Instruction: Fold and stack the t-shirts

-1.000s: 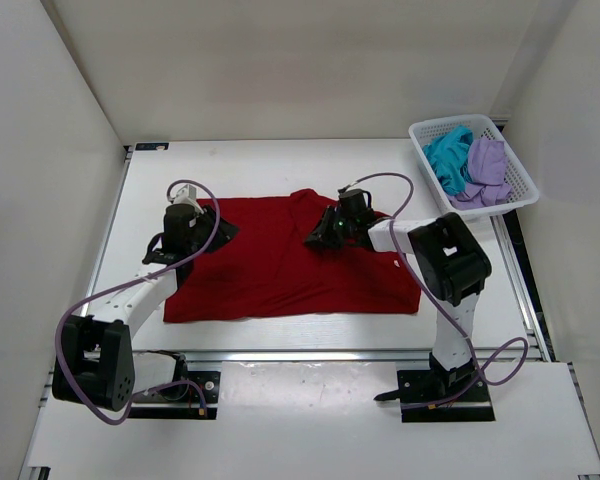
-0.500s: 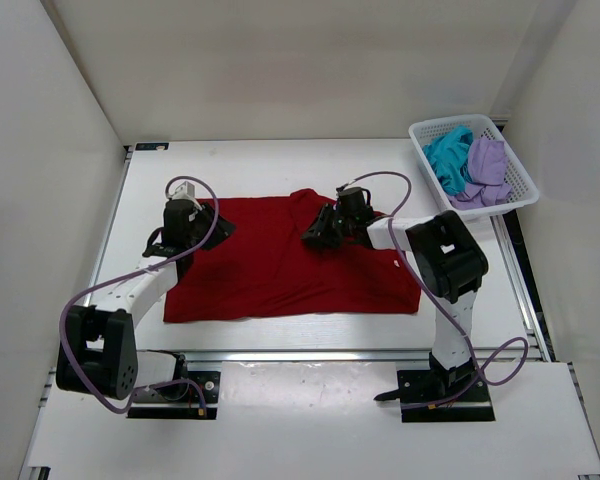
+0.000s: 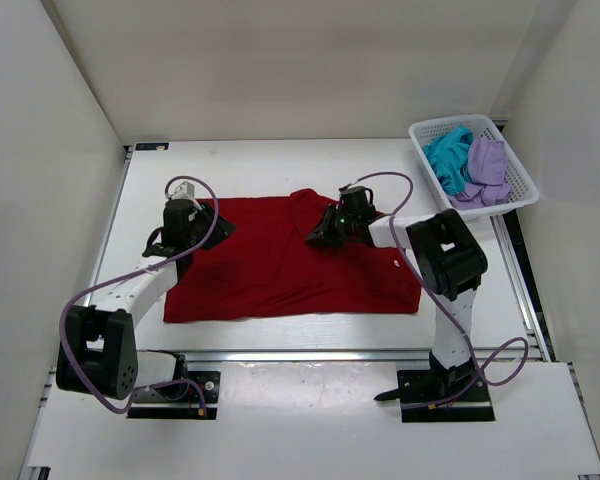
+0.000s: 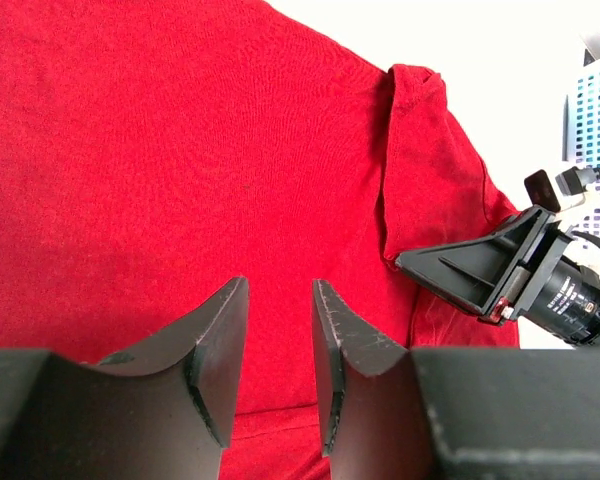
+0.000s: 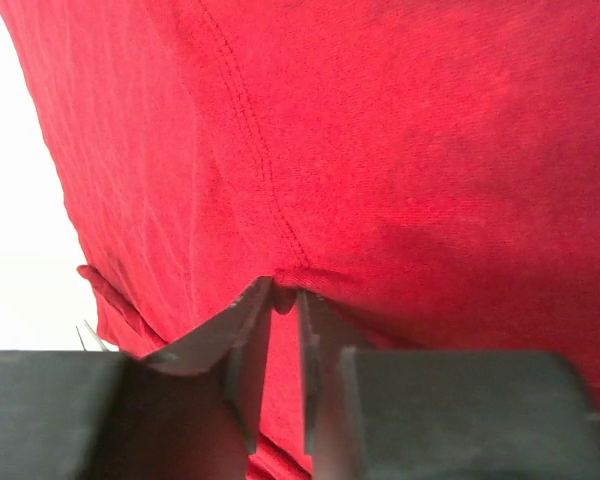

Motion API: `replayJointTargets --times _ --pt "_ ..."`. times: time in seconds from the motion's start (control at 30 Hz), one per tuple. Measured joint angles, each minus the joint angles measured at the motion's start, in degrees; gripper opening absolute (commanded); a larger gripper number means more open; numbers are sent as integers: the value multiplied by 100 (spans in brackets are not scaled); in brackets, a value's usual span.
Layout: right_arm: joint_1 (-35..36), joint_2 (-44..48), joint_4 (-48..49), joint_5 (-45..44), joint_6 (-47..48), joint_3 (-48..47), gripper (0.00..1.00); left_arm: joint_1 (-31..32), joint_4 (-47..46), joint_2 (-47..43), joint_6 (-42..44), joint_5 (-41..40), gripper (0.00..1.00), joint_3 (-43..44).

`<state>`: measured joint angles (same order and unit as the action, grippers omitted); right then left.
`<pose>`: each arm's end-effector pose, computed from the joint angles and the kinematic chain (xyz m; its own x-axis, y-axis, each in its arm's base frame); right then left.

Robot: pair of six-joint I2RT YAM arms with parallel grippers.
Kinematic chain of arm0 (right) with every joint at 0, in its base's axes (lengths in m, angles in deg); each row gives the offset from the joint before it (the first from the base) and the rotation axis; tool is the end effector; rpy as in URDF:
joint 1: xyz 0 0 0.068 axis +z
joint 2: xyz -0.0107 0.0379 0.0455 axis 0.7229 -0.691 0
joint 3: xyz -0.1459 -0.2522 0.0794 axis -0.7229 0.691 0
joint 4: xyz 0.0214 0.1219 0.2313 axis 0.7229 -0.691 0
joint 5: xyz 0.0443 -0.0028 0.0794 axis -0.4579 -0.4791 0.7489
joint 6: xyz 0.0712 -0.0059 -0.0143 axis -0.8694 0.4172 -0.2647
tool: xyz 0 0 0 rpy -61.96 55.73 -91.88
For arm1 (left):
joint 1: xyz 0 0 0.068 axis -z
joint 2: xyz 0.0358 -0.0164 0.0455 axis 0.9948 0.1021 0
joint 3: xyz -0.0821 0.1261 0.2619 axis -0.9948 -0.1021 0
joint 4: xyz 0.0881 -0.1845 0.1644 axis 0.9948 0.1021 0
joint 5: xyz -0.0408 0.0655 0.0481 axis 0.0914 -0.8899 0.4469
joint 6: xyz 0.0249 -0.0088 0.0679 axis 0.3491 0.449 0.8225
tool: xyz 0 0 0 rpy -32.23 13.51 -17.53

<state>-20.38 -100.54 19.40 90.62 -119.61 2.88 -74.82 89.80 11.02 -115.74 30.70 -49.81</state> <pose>0.3906 0.2172 0.1362 -0.9043 0.3324 -0.2679 0.0276 0.6717 0.7403 0.2821 -0.0543 0.2331 -0.5966 -0.5435 -0.5904 -0.1469 0.7973 -0.5855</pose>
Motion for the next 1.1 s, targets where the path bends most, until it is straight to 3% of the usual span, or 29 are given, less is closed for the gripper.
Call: replayJointTargets --times 0.07,0.17,0.37,0.63,0.87,1.1 --pt "-20 -4 -2 17 9 0 5 0 0 11 4 -7 42 2" --pt "-50 -7 2 83 -7 0 0 -26 0 94 28 -9 40 37" --pt "-50 35 -11 170 11 15 0 -415 142 481 103 -96 42 470" --pt "-243 625 -87 319 256 15 0 -1073 758 2218 741 -962 43 2527" --pt "-345 778 -232 538 605 -210 0 -1633 1401 3613 1147 -1510 47 3458" --pt "-343 946 -339 597 833 -168 0 -1735 1836 4570 1248 -1591 52 4323"
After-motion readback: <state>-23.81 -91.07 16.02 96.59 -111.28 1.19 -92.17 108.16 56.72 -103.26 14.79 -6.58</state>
